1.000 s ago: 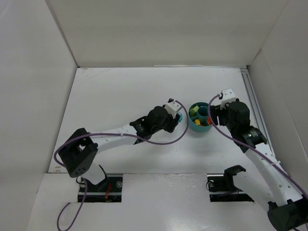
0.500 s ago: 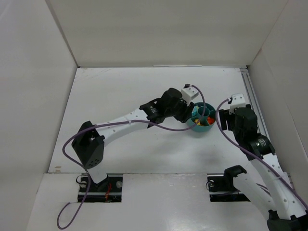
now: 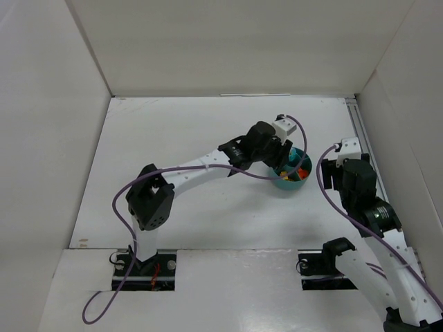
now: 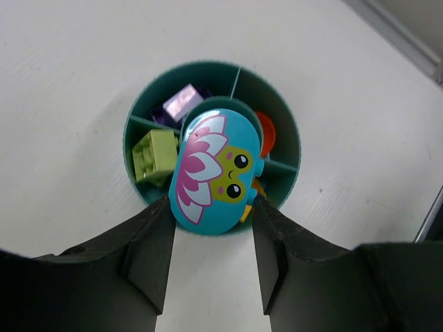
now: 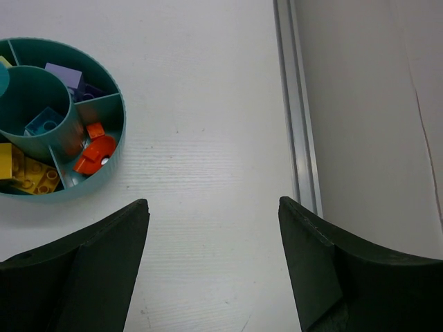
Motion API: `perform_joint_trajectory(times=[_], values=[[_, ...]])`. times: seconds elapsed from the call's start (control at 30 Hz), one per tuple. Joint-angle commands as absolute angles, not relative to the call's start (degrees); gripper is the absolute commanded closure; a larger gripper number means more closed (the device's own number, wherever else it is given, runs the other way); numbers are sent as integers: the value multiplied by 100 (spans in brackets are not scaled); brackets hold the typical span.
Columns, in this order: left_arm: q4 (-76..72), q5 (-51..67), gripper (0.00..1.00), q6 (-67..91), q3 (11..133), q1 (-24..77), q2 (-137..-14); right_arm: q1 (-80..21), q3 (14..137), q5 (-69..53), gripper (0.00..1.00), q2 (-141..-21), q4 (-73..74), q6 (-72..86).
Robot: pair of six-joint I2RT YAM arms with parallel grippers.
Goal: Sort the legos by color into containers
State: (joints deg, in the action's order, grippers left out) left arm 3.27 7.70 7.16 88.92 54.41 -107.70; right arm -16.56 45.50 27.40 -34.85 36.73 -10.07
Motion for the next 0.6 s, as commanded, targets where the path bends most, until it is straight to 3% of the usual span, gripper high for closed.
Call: perform_joint_trajectory(times=[0.0,0.57], values=[[-877,782,70,967,8642,5528,-10468,-1635,4790,2874,20,-3437,3647,-905],[-3163,-1301,64,870,7770,6196,-10775,-1635,4737,2874,20,-3217,3752,-905]])
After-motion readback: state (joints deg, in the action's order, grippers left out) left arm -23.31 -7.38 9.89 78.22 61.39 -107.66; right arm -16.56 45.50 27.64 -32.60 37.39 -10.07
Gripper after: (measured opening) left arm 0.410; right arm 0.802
